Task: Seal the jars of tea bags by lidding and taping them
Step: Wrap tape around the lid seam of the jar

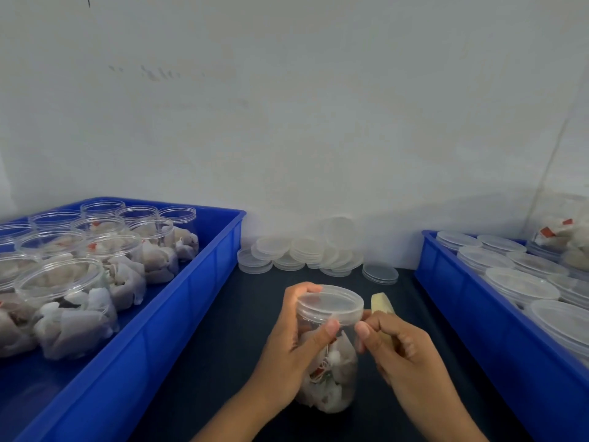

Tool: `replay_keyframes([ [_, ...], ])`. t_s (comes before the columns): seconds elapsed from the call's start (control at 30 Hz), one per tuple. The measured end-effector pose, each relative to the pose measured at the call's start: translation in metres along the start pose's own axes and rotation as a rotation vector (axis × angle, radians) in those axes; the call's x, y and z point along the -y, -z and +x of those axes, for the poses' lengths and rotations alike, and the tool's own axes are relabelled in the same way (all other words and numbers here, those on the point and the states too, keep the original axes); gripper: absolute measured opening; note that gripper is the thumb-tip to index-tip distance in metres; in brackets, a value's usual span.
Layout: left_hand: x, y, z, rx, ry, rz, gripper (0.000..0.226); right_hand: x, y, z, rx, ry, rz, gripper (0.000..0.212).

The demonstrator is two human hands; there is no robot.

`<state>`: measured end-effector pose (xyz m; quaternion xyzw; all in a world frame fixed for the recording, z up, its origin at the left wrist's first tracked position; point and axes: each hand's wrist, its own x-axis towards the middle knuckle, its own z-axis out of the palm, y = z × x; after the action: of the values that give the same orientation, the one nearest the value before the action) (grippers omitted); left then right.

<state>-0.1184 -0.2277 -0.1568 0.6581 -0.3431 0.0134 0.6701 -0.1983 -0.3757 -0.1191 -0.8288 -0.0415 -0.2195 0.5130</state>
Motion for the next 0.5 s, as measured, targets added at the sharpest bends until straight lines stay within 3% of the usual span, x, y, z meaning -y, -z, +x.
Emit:
replay_keyframes([
  [0.17, -0.0007, 0.0022, 0.0021, -0.105, 0.056, -0.156, 0.033, 0.0036, 0.0004, -0.0001, 0.003, -0.013, 0.025, 0.030],
  [0.23, -0.0026, 0.0029, 0.0025, -0.085, 0.088, -0.201, 0.041, 0.0033, -0.0007, 0.0002, 0.000, -0.010, 0.020, 0.029],
  [0.5, -0.0067, 0.0026, 0.0036, -0.071, 0.105, -0.110, 0.051, 0.0095, -0.0037, 0.0055, -0.097, 0.032, 0.038, 0.033],
])
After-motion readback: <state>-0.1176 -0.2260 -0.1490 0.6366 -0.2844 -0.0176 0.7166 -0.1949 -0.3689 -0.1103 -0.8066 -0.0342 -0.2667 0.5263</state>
